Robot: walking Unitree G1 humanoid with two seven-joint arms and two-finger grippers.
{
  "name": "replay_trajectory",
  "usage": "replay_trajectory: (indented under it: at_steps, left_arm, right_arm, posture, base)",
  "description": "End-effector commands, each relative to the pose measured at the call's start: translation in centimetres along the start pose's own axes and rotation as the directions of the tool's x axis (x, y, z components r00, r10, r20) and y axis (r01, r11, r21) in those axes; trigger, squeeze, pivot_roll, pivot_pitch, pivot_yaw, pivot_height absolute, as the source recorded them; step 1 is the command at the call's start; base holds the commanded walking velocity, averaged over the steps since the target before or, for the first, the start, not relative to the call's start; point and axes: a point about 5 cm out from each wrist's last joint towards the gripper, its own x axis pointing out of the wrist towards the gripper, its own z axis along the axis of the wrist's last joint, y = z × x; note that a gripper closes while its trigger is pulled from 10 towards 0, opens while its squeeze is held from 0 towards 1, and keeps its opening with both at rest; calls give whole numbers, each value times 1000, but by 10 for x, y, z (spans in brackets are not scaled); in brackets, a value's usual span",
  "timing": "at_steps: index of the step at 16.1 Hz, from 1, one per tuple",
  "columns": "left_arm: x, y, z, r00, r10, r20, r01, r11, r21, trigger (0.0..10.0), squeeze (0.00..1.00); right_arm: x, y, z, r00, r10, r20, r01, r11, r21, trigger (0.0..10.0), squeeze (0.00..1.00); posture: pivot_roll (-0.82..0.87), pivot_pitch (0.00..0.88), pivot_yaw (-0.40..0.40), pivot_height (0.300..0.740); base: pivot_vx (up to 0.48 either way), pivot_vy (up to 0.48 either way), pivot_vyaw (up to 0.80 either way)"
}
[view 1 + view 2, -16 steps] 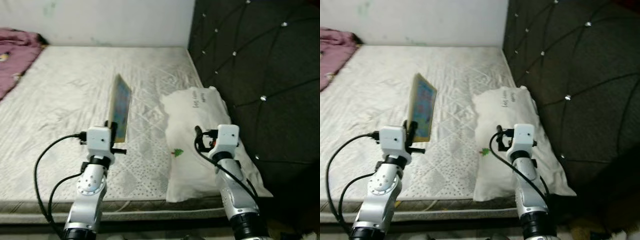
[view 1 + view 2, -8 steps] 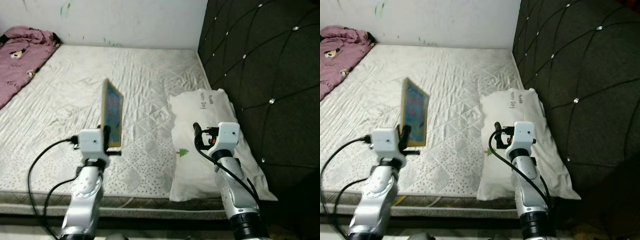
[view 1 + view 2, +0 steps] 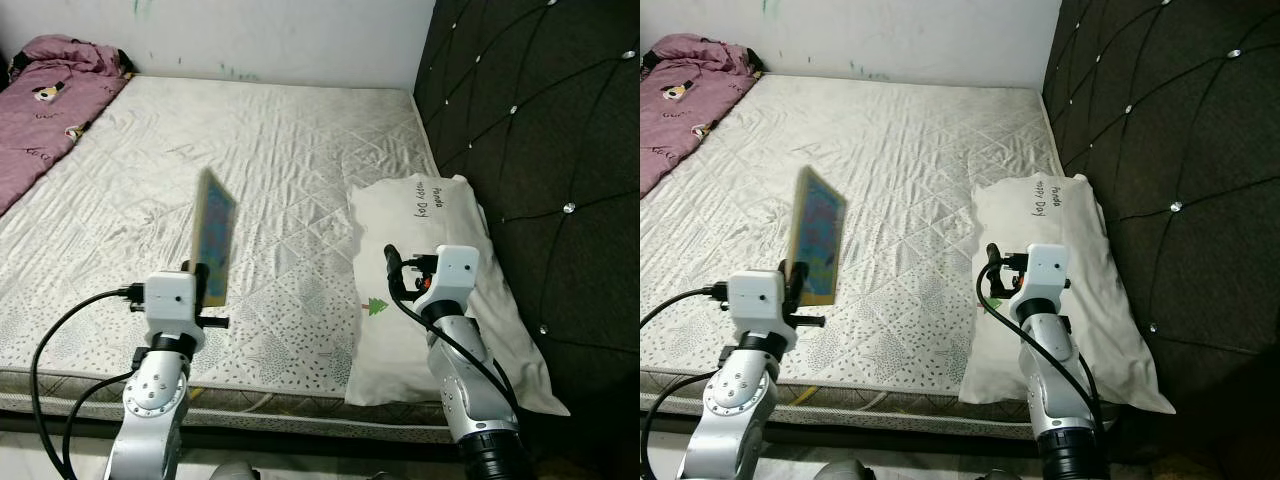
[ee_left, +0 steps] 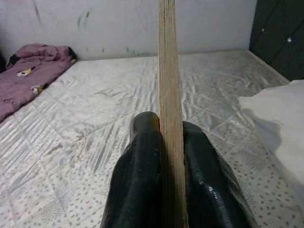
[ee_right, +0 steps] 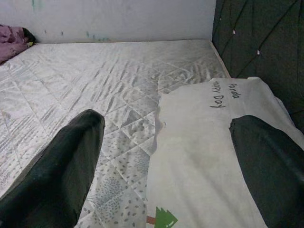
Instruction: Clean up the room
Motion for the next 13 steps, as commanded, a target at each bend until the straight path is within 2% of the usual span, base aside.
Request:
replay_trajectory:
  at_steps: [1, 13]
  left_arm:
    - [1, 1, 12, 999, 1, 51, -1, 1000, 10, 10000, 0]
    - [4, -2, 12, 999, -21, 46, 21, 1000, 0, 10000, 0]
  right_arm:
    - [-1, 0, 4, 1000, 2, 11, -2, 1000, -8, 10000, 0]
    - [1, 1, 4, 1000, 2, 7, -2, 1000, -12, 10000, 0]
  posture:
    - [50, 0, -8, 740]
    - [49, 0, -11, 740]
  base:
    - [0, 0, 0]
    - [0, 0, 0]
